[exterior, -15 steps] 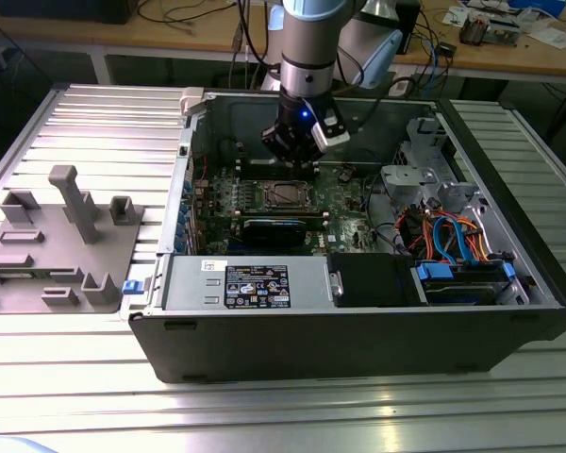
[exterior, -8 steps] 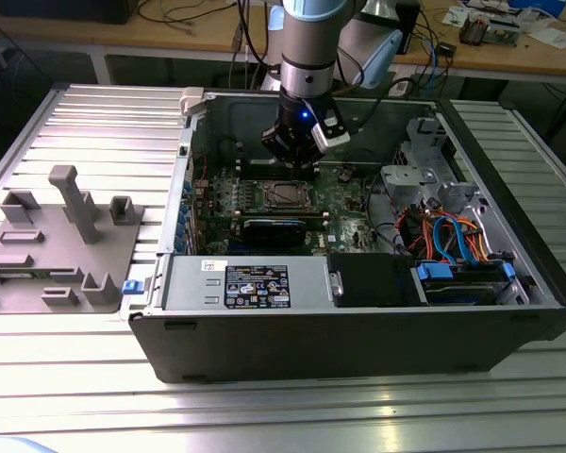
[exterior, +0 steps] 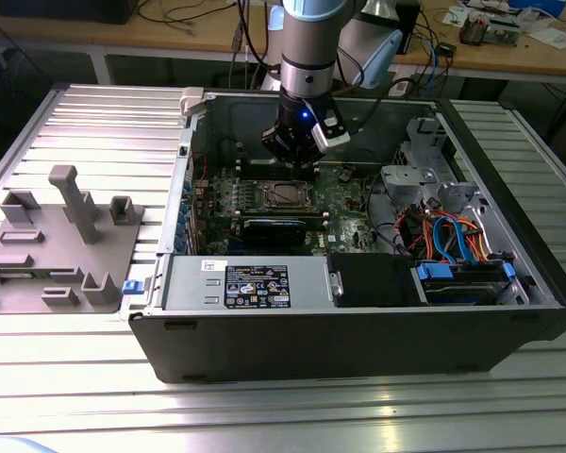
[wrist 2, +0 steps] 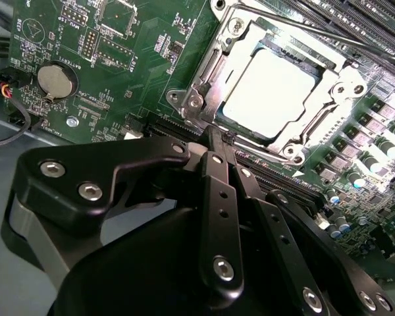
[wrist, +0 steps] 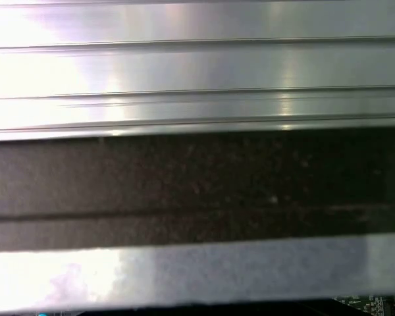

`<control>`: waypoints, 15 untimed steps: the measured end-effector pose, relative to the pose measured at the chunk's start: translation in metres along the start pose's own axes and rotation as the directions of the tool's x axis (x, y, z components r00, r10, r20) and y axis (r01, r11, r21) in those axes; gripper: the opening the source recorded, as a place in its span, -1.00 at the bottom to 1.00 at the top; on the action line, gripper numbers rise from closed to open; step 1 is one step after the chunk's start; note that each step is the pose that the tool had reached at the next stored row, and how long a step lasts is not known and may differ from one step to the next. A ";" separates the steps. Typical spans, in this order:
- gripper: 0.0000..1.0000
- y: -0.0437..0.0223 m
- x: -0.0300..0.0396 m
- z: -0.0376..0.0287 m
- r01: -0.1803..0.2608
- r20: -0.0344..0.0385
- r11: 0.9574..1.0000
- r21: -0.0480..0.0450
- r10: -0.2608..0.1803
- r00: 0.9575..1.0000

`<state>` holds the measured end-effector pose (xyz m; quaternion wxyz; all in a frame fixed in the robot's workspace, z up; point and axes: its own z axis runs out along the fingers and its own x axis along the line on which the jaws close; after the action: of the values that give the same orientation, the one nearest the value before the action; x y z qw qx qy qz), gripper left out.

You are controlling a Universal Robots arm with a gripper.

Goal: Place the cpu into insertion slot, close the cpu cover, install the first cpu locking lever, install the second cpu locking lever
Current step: 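Install the second cpu locking lever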

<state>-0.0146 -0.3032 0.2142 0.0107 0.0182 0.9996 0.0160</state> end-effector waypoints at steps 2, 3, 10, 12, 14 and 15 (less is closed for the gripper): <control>-0.79 -0.0022 -0.0001 -0.0001 0.000 0.000 1.000 0.000 0.000 1.000; -0.79 -0.0038 -0.0001 -0.0001 0.000 0.000 1.000 0.000 0.000 1.000; -0.79 -0.0101 -0.0004 -0.0022 0.000 0.000 1.000 0.000 0.000 1.000; -0.79 -0.0101 -0.0005 -0.0054 0.000 0.000 1.000 0.000 0.000 1.000; -0.79 -0.0097 -0.0007 -0.0185 0.000 0.000 1.000 0.000 0.000 1.000; -0.79 -0.0096 -0.0008 -0.0215 0.000 0.000 1.000 0.000 0.000 1.000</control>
<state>-0.0146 -0.3135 0.2353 0.0107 0.0183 0.9996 0.0160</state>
